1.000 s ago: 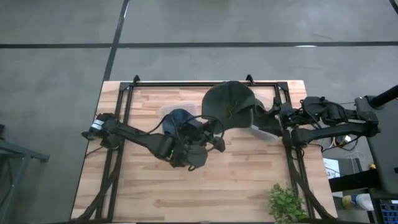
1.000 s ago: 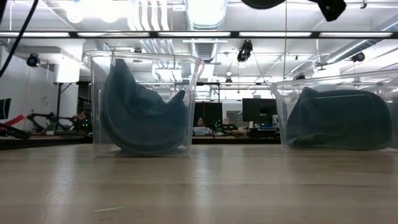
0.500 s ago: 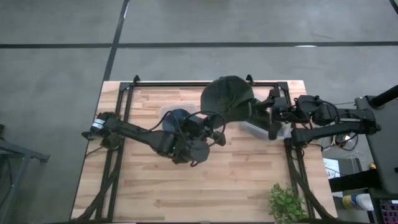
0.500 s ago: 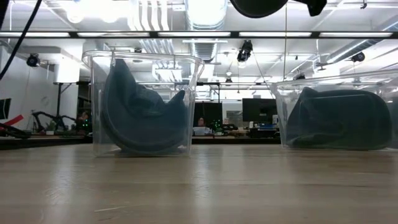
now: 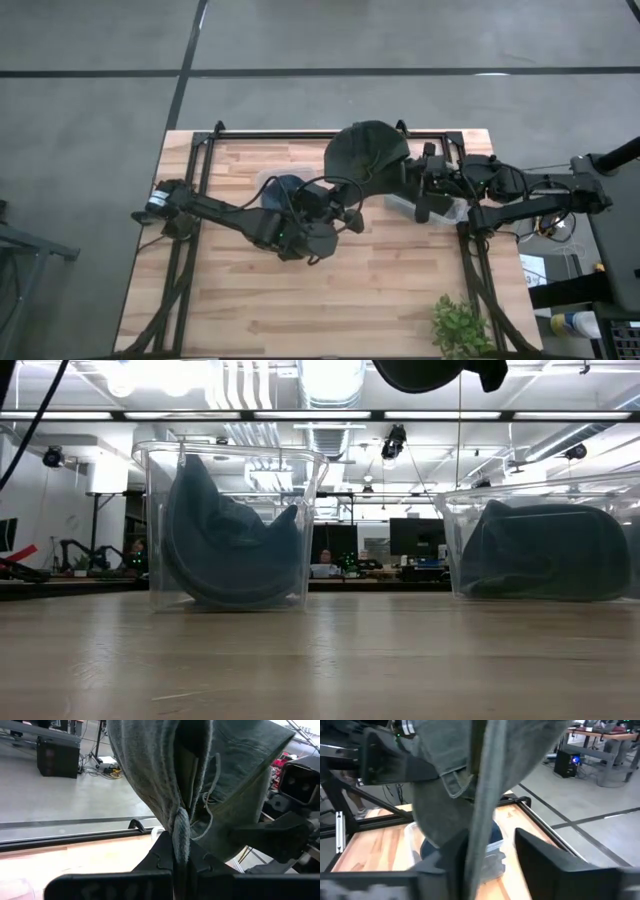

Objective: Pick and place caps into container
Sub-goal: Put the green cap into the right transparent container

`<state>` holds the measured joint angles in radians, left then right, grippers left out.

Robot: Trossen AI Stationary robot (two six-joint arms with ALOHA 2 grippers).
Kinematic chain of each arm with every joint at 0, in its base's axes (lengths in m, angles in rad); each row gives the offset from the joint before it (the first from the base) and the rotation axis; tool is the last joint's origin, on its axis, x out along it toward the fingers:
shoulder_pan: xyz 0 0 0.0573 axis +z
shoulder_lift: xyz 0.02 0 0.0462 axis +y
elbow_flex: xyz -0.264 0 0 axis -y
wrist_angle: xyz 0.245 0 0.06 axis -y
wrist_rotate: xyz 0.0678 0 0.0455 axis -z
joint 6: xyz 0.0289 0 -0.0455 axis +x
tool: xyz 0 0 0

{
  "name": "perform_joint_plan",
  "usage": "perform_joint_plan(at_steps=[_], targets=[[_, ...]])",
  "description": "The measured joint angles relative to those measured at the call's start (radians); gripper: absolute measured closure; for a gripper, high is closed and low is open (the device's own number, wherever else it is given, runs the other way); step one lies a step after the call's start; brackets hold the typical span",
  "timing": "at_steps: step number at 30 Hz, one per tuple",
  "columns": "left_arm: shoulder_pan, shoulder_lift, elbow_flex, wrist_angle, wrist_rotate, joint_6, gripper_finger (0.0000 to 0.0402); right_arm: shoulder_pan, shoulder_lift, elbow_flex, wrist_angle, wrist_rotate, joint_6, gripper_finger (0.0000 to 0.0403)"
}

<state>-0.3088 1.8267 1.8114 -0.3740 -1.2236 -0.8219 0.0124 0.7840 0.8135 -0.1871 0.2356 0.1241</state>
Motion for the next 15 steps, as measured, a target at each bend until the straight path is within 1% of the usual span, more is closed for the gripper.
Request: perform_joint_plan(at_steps=[6, 8, 12, 15], targets=[[0.001, 0.000, 0.000, 0.000, 0.027, -0.001, 0.0397, 0.000, 0.003, 0.000, -0.001, 0.007, -0.001, 0.0372], [0.002, 0.000, 0.000, 0.001, 0.051, 0.010, 0.0393, 0.000, -0.003, 0.000, -0.002, 0.007, 0.005, 0.0384], [0.001, 0.001, 0.000, 0.000, 0.099, 0.009, 0.0358, 0.000, -0.013, 0.000, -0.011, 0.027, 0.008, 0.0390], [0.000, 0.001, 0.000, 0.000, 0.162, 0.022, 0.0337, 0.001, -0.026, 0.000, -0.030, 0.066, 0.010, 0.0391]])
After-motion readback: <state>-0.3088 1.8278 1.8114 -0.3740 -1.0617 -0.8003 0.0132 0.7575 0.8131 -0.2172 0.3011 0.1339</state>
